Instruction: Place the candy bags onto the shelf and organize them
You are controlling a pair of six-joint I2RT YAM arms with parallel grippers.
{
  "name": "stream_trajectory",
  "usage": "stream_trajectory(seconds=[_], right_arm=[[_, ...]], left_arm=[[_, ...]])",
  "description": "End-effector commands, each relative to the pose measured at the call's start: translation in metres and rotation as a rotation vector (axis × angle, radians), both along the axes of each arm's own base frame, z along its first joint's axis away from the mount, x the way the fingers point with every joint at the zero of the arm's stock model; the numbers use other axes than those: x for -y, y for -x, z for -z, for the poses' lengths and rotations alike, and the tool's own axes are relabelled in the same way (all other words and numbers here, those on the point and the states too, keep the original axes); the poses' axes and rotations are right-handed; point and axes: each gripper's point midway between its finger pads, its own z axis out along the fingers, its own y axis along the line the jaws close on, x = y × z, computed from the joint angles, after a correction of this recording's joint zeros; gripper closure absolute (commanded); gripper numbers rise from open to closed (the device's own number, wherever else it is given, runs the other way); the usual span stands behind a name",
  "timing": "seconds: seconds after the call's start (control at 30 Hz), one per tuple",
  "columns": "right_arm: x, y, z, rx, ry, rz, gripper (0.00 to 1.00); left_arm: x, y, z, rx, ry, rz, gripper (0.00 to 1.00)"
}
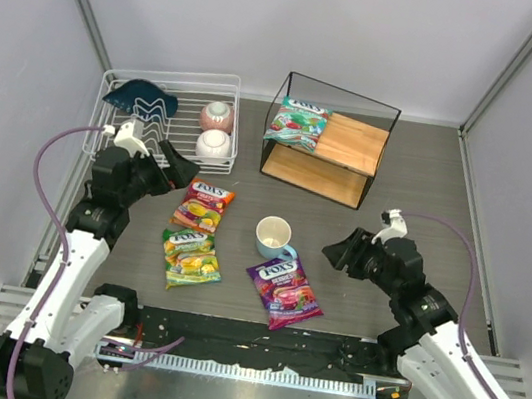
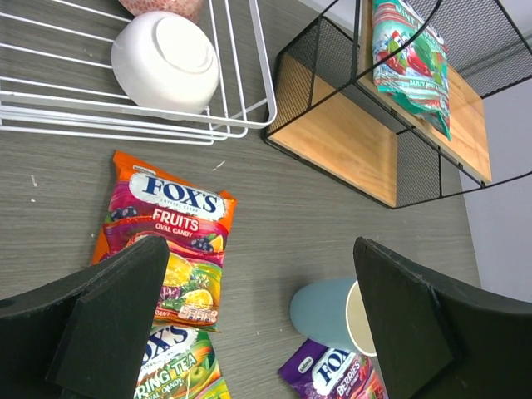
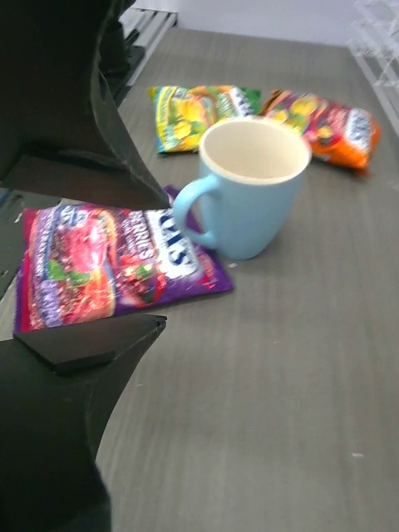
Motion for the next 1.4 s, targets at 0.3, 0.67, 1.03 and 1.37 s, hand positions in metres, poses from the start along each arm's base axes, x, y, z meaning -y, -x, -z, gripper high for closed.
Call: stream_trajectory(seconds=[0.3, 0.67, 1.03, 1.37], right_arm=[[-0.026, 0.043, 0.064, -0.200, -0.088, -0.189, 0.39], [-0.033, 0.046, 0.097, -0.276, -0.062, -0.238, 0.34], [-0.038, 0.058, 0.125, -0.367, -0.048, -0.280, 0.32], [-0.046, 0.073, 0.133, -0.413, -0.029, -0.335, 0.32]], left_arm=[[0.004, 0.001, -0.025, 0.050, -0.008, 0.044, 0.00], [0.007, 0.000, -0.021, 0.039, -0.004, 0.061, 0.00], [0.010, 0.002, -0.018, 0.032, -0.006, 0.086, 0.00], [0.009, 0.002, -0.020, 0.038, 0.002, 0.087, 0.00]])
